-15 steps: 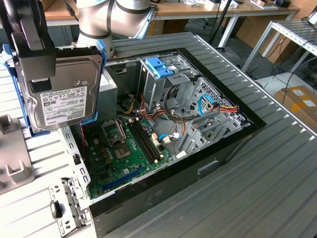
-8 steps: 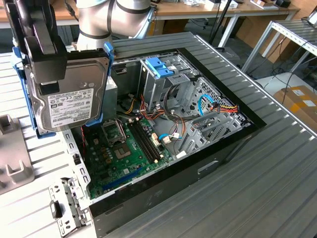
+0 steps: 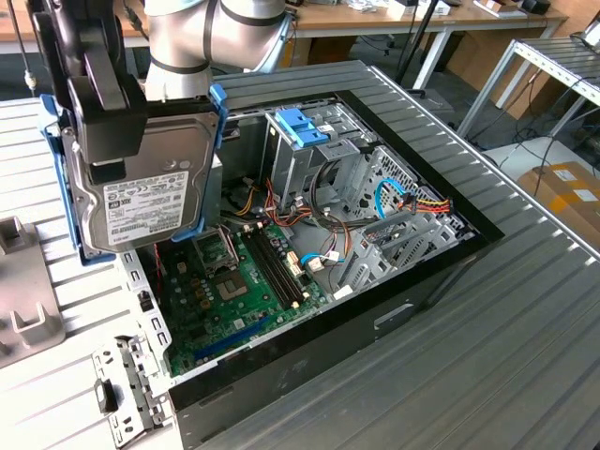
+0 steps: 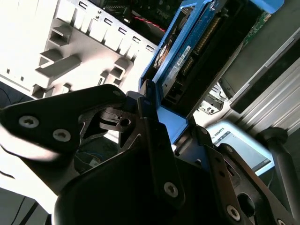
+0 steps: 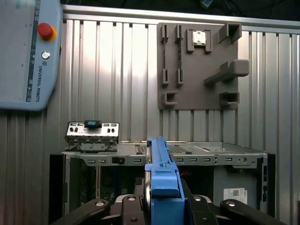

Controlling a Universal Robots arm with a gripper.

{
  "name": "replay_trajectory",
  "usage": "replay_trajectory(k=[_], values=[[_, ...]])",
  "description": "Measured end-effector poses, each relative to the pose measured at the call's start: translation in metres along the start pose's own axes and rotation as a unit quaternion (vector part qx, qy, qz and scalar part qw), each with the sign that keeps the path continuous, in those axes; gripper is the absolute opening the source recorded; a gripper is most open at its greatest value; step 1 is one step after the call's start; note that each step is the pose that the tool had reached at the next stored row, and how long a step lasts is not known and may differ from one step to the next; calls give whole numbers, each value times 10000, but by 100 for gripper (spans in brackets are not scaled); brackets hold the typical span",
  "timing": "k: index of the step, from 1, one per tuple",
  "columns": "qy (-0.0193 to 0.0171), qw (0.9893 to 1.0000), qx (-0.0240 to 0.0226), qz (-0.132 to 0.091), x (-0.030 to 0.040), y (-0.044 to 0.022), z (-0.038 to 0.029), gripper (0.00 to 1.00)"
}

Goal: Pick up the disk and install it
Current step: 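Pick up the disk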

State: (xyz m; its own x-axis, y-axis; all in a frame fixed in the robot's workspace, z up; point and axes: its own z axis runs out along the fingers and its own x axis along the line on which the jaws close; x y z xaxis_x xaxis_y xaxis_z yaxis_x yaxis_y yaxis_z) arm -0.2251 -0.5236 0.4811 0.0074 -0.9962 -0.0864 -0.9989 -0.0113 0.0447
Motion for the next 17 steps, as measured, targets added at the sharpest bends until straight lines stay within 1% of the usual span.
replay_trajectory(k=[5,7,9,17], values=[[0,10000,0,0,61,-17,-5,37],[0,10000,0,0,110,-26,-10,37],[0,10000,0,0,141,-34,-12,37],[0,10000,0,0,220,-59,-18,37]])
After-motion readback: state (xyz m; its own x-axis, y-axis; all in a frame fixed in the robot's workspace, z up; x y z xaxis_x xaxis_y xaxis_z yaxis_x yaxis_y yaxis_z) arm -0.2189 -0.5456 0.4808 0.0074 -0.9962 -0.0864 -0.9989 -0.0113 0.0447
